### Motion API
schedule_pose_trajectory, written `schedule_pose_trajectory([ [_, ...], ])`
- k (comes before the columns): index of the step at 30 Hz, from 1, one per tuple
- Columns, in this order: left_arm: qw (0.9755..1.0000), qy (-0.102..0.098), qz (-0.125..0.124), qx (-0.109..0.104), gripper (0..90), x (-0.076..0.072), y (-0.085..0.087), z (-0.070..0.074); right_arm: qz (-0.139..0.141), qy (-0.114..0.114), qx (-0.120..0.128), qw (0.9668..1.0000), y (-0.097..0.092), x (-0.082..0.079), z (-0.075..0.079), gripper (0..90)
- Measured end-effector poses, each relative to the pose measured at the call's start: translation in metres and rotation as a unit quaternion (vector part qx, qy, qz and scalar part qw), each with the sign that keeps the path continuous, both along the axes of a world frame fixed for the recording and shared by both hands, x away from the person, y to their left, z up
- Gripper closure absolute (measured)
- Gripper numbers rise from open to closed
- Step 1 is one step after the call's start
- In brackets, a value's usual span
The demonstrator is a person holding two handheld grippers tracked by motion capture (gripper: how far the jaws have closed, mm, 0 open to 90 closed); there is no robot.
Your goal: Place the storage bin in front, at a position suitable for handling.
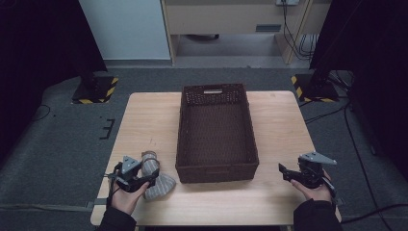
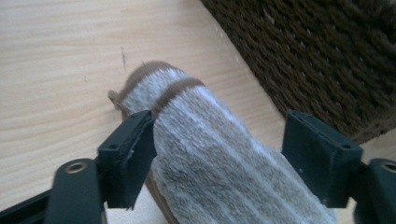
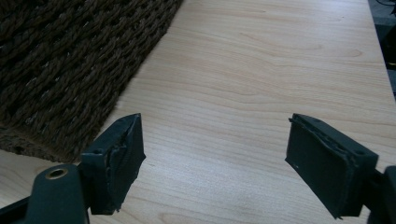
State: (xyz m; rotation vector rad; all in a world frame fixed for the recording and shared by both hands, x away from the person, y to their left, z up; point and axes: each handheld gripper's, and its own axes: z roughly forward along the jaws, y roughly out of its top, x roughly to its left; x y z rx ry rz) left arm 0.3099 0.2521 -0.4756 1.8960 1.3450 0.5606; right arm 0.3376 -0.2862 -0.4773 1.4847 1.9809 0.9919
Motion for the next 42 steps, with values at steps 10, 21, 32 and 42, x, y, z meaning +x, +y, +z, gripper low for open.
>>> schedule_pose_trajectory([
  [10, 0.9989, 0.041, 0.012, 0.018, 13.8, 0.008, -0.012, -0.017, 0.004, 0.0, -0.003, 1.0, 0.0, 0.0, 0.0, 18.8],
  [21, 0.9966, 0.08, 0.019, 0.001, 23.3, 0.029, 0.001, -0.035, 0.006, -0.009, -0.003, 0.9999, 0.002, 0.001, 0.002, 21.0],
  [32, 0.9959, 0.067, 0.039, 0.047, 50.8, 0.035, 0.034, -0.022, 0.011, -0.019, -0.005, 0.9997, 0.003, 0.0, 0.004, 25.3],
  [42, 0.997, 0.067, 0.025, 0.031, 44.8, 0.036, 0.042, -0.021, 0.018, -0.041, 0.0, 0.999, 0.008, -0.001, 0.009, 31.2],
])
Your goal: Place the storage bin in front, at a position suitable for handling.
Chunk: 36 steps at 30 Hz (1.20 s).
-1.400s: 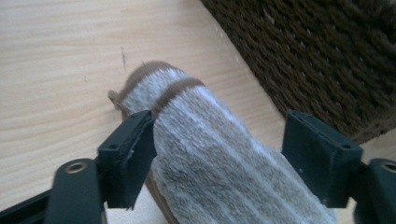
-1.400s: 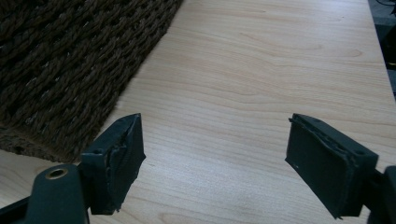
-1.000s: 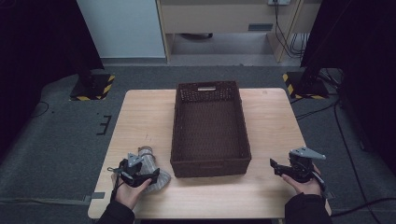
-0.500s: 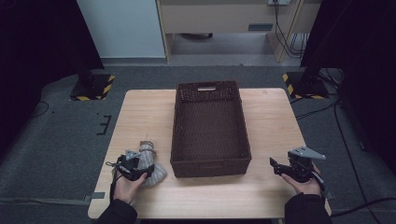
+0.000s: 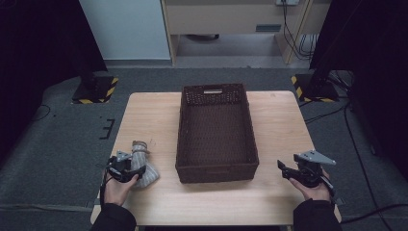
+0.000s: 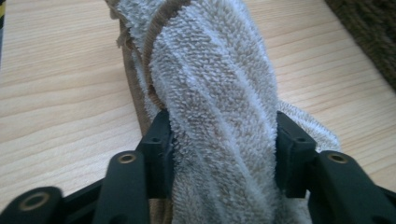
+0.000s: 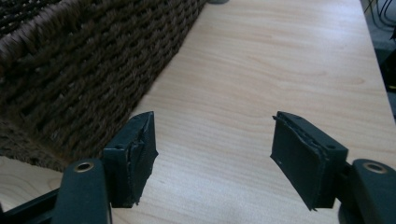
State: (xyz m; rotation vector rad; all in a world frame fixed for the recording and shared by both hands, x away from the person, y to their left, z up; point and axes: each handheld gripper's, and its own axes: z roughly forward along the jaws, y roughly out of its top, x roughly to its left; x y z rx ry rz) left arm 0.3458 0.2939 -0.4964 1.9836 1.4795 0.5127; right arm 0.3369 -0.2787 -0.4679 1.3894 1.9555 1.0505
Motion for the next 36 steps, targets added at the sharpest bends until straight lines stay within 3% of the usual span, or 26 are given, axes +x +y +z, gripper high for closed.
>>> schedule_pose_trajectory([
  [1, 1.0, -0.006, 0.001, -0.001, 38.9, -0.001, 0.0, 0.003, 0.004, -0.008, -0.001, 1.0, 0.003, 0.0, 0.003, 34.1],
  [3, 0.9995, -0.029, -0.007, 0.005, 35.4, -0.003, 0.002, 0.005, 0.01, -0.011, 0.002, 0.9999, 0.006, 0.0, 0.006, 35.2],
  [6, 0.9994, -0.032, -0.002, -0.013, 37.4, -0.006, 0.004, 0.01, 0.013, -0.023, 0.0, 0.9997, 0.009, -0.001, 0.011, 35.8],
  [7, 0.9986, -0.05, -0.005, -0.016, 37.6, -0.008, 0.006, 0.014, 0.013, -0.04, 0.013, 0.999, 0.013, -0.001, 0.018, 36.5],
  [8, 0.9986, -0.05, -0.005, -0.016, 37.4, -0.008, 0.006, 0.014, 0.013, -0.04, 0.013, 0.999, 0.013, -0.001, 0.018, 36.5],
  [10, 0.9974, -0.06, -0.003, -0.039, 36.2, -0.012, 0.006, 0.021, 0.015, -0.057, 0.013, 0.9982, 0.019, -0.002, 0.025, 37.9],
  [13, 0.9968, -0.069, -0.002, -0.039, 32.6, -0.015, 0.002, 0.027, 0.02, -0.071, 0.016, 0.9971, 0.025, -0.003, 0.032, 38.8],
  [18, 0.9951, -0.095, 0.0, -0.028, 31.9, -0.018, -0.006, 0.038, 0.038, -0.078, 0.021, 0.996, 0.037, 0.0, 0.036, 40.7],
  [23, 0.9929, -0.113, 0.017, -0.034, 30.8, -0.017, 0.001, 0.047, 0.051, -0.078, 0.022, 0.9954, 0.047, 0.006, 0.04, 41.0],
  [25, 0.9915, -0.121, 0.02, -0.044, 30.2, -0.016, 0.002, 0.052, 0.054, -0.074, 0.026, 0.9954, 0.051, 0.009, 0.042, 41.5],
  [26, 0.9895, -0.134, 0.016, -0.052, 30.1, -0.015, 0.001, 0.058, 0.056, -0.074, 0.026, 0.9954, 0.052, 0.01, 0.042, 41.7],
  [29, 0.9881, -0.141, 0.004, -0.06, 30.0, -0.013, -0.005, 0.064, 0.061, -0.071, 0.028, 0.9952, 0.057, 0.015, 0.042, 42.7],
  [32, 0.9851, -0.153, -0.021, -0.077, 30.4, -0.007, -0.019, 0.069, 0.068, -0.066, 0.028, 0.9951, 0.062, 0.019, 0.041, 43.4],
  [33, 0.983, -0.157, -0.033, -0.089, 31.7, -0.002, -0.031, 0.071, 0.074, -0.061, 0.025, 0.995, 0.068, 0.023, 0.039, 44.2],
  [35, 0.9821, -0.158, -0.041, -0.095, 33.6, 0.0, -0.037, 0.071, 0.078, -0.054, 0.027, 0.9952, 0.072, 0.027, 0.036, 45.4],
  [36, 0.9797, -0.162, -0.055, -0.104, 34.9, 0.005, -0.051, 0.071, 0.08, -0.051, 0.025, 0.9952, 0.074, 0.028, 0.035, 46.0],
])
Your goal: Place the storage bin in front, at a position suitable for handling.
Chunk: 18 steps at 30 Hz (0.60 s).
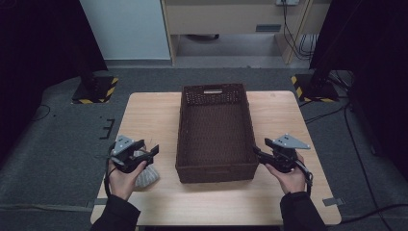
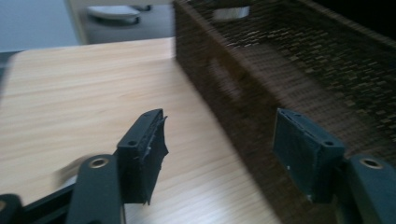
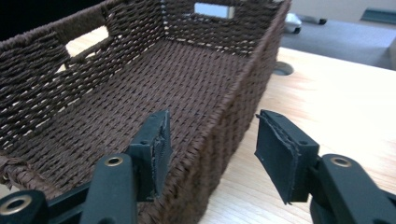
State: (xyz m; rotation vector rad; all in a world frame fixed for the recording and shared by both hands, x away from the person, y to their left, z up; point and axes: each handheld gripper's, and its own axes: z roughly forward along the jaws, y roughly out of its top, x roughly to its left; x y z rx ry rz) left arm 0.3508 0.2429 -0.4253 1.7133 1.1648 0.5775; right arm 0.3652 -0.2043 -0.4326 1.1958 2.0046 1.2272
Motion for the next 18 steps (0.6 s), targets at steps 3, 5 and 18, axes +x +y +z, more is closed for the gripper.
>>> schedule_pose_trajectory([
  [3, 0.9999, -0.002, -0.013, 0.001, 36.5, 0.004, -0.013, 0.0, 0.0, 0.004, -0.006, 1.0, 0.003, 0.003, -0.003, 47.1],
  [5, 0.9997, -0.004, -0.025, -0.001, 39.1, 0.008, -0.025, -0.001, 0.001, 0.01, -0.012, 0.9999, 0.006, 0.006, -0.006, 49.0],
  [18, 0.9967, 0.03, -0.068, 0.034, 52.4, 0.027, -0.056, -0.021, 0.016, 0.048, -0.04, 0.9979, 0.019, 0.017, -0.02, 62.2],
])
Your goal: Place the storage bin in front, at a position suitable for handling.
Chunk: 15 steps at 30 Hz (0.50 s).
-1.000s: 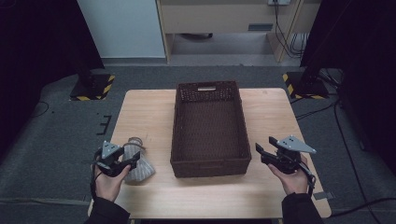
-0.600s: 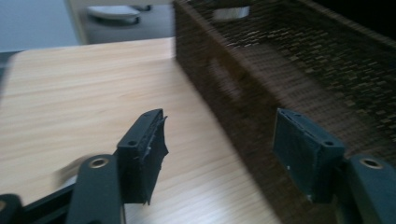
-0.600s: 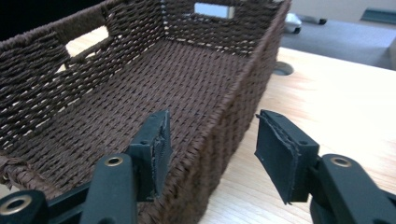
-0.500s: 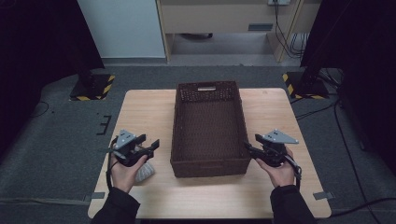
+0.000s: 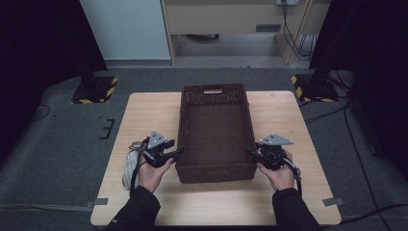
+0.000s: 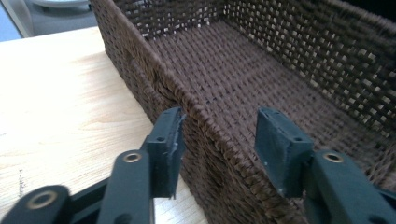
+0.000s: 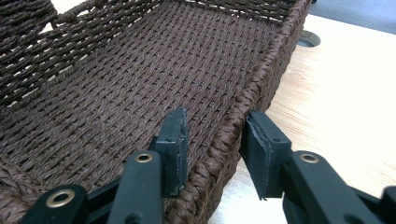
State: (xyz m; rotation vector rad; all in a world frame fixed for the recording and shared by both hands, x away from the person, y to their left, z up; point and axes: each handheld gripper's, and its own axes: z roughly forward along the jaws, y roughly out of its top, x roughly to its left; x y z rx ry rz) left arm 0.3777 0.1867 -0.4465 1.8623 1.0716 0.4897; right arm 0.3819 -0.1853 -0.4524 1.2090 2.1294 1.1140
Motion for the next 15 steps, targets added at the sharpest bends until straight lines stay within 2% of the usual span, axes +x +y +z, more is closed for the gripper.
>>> schedule_pose_trajectory([
  [3, 0.9999, 0.003, -0.004, -0.009, 58.1, 0.0, -0.001, -0.003, 0.004, 0.013, 0.005, 0.9999, 0.0, 0.0, 0.0, 65.7],
  [6, 0.9999, 0.001, -0.003, -0.011, 58.7, -0.001, -0.001, -0.004, 0.004, 0.014, 0.007, 0.9999, 0.0, -0.001, -0.001, 65.7],
  [9, 0.9998, 0.0, -0.002, -0.018, 61.4, -0.003, 0.001, -0.004, 0.005, 0.017, 0.025, 0.9995, -0.001, -0.003, -0.002, 65.8],
  [15, 0.9996, 0.003, -0.001, -0.027, 62.2, -0.011, 0.003, -0.005, 0.017, 0.022, 0.022, 0.9994, -0.001, -0.009, -0.001, 65.4],
])
